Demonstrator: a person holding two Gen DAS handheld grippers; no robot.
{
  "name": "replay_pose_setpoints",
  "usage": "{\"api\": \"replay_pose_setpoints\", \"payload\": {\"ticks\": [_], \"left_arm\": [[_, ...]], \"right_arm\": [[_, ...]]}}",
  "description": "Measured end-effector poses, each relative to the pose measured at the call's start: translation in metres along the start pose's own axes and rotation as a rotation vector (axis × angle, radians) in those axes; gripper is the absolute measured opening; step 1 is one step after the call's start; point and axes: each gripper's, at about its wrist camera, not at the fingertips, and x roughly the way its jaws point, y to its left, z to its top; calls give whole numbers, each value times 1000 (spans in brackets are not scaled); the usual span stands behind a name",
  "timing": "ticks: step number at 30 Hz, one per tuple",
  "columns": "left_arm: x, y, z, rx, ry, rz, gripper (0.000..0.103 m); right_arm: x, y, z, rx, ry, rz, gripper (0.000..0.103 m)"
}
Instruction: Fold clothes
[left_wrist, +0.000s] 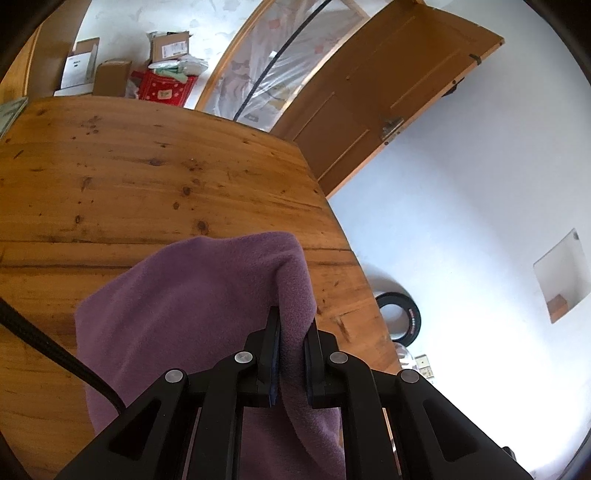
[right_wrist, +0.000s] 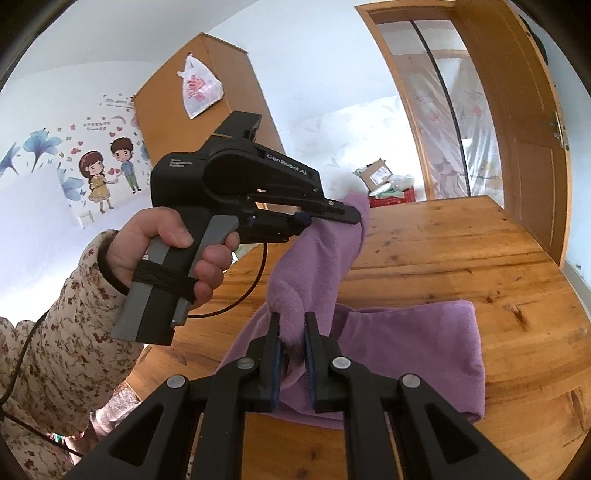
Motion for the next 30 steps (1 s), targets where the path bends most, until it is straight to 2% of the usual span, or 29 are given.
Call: {"api": "replay_pose_setpoints", "payload": {"ticks": [10,17,30], "left_arm": [[-35,-5,8,15,-87,54,10],[-62,-8,12,18,-148,61,10],[-71,1,14,6,-152,61,10]], "right_arm": [[1,13,20,-35,-29,85,11],[-1,27,33,-57,-48,135,11],[9,39,38,-37,-17,172,11]]}}
